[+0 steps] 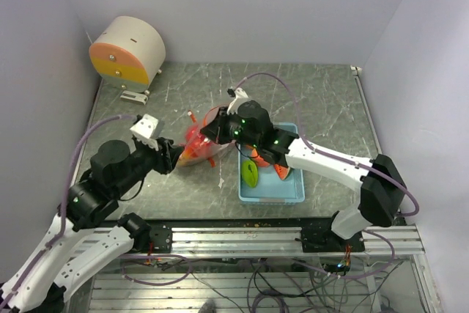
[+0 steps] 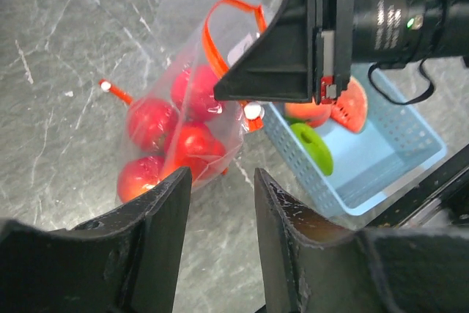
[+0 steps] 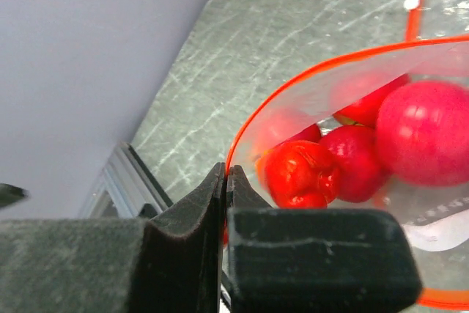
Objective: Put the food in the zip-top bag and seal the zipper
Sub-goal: Zip the zipper food storage bag at the center of the board.
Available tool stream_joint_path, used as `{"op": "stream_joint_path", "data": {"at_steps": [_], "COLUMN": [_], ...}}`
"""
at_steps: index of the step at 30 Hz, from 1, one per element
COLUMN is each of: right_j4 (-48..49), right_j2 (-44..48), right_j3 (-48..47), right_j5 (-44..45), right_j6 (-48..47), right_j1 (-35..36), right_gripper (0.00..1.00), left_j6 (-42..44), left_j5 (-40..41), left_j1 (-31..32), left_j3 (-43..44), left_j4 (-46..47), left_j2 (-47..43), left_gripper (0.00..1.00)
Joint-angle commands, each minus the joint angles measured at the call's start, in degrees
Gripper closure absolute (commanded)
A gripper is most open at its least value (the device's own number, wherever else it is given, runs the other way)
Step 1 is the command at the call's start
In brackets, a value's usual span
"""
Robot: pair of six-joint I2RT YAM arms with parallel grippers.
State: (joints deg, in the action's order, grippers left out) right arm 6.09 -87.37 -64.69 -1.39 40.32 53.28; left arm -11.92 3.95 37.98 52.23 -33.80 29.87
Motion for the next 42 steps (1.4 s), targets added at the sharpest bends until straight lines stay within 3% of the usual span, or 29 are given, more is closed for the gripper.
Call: {"op": "stream_joint_path", "data": {"at_steps": [1, 9, 20, 28, 40, 42], "right_j4": [1.55, -2.08, -0.16, -0.75, -0.53, -0.07], "right_j2": [-2.41, -6.25, -7.58, -8.72, -10.36, -10.44], "right_j3": [-5.25, -12.32, -12.64, -15.09, -17.71, -17.46], "right_j5": [-1.62, -3.78, -7.51, -8.28, -9.95, -10.36], "right_j6": [3.32, 2.9, 3.62, 3.67, 4.89, 5.12], "right_j1": [-0.33, -0.92, -1.06, -1.06, -1.0, -1.04], "right_gripper": [1.0, 1.0, 1.0, 1.0, 1.0, 1.0], "left_j6": [5.17, 11.68, 25.03, 27.66, 32.46, 33.32], "left_j5": [1.42, 1.55, 0.7, -0.77, -4.0, -2.59], "left_j1": [0.08, 0.08, 0.08, 0.08, 0.08, 0.08], "left_j3": [-1.34, -10.51, -17.13, -17.76, -20.67, -20.63], "left_j4": [1.31, 15.42, 25.94, 27.7, 31.34, 31.38], "left_j2": [4.6, 1.44, -3.32, -0.14, 0.73, 1.74], "left_gripper": [0.53, 0.5, 0.44, 0.5, 0.48, 0.52]}}
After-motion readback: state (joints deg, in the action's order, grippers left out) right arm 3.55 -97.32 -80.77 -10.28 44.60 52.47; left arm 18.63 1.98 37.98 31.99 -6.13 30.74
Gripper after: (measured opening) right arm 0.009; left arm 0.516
